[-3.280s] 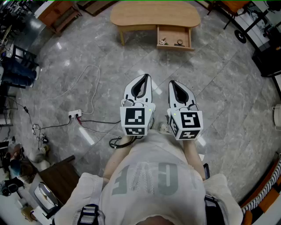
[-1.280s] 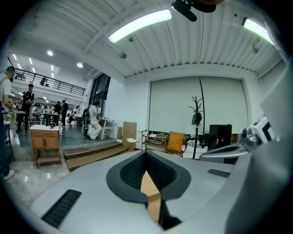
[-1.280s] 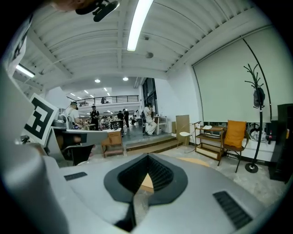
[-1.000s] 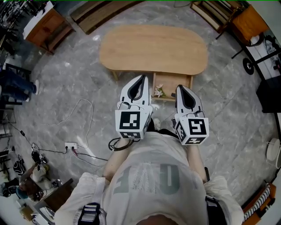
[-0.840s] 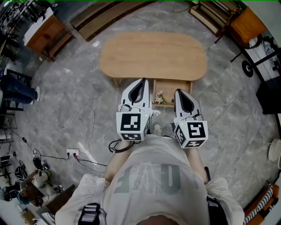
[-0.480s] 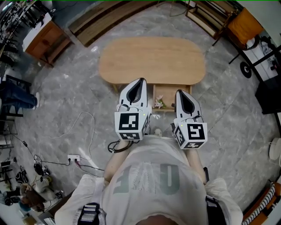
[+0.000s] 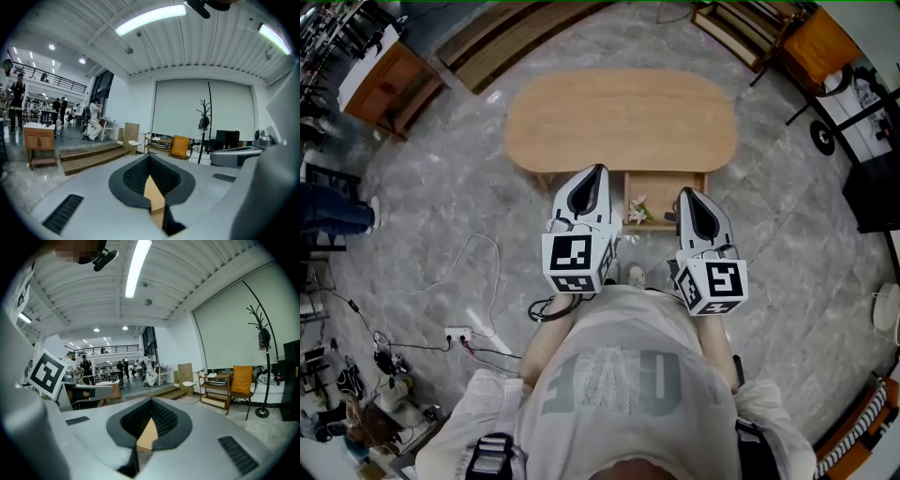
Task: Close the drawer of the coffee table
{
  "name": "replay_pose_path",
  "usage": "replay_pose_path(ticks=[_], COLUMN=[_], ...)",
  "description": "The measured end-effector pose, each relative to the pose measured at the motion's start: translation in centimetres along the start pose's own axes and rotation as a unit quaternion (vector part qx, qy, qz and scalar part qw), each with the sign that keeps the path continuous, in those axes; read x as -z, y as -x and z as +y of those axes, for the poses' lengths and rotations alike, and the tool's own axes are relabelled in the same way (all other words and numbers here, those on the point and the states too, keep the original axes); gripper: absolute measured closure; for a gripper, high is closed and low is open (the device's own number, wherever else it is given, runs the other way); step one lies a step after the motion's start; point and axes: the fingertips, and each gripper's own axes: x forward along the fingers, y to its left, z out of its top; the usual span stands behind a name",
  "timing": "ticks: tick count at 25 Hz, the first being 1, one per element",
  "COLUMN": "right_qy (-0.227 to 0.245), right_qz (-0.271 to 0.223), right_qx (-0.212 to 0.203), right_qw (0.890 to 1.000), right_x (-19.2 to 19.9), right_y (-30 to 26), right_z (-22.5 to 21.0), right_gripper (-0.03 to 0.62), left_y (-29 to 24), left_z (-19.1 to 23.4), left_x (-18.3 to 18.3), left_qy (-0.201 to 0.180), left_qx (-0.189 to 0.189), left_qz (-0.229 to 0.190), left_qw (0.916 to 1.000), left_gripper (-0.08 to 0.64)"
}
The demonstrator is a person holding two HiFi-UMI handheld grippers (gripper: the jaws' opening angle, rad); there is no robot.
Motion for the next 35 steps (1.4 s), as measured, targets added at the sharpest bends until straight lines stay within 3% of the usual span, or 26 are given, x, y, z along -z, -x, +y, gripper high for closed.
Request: replay_pose_path(ticks=[11,16,24,29,35], right_qy=[0.04,0.044,0.04,0.029,0.038], right_qz=[0.026,0.048,0.099,0.122,0.154], right_qx=[-0.003,-0.007,-0.009,0.0,-0.025], right_qw=[0.999,0.998,0.994,0.992,0.987], right_x=[0.8,4.2,15.6,24.5,32.9], right_y=[-3.3,-3.9,-8.6,-10.6,-12.1], right_z=[-1.3,-2.0,-4.5,-4.2,-3.4], right_gripper=[0.588,0.588,0.588,0.588,0.588], left_y=[-3.1,-3.9,-8.1,-9.3,-10.5], left_z=[0.0,1.0,3.2,3.3,3.0], left_x=[1.9,5.5,14.2,22.5,31.0], left_qy=[-0.018,-0.016,-0.002,0.017,0.041], left_qx=[0.027,0.029,0.004,0.009,0.004], left_qz=[0.024,0.034,0.043,0.053,0.076], left_qw=[0.9992,0.9989,0.9991,0.9984,0.9963], left_gripper=[0.552,0.552,0.552,0.552,0.552])
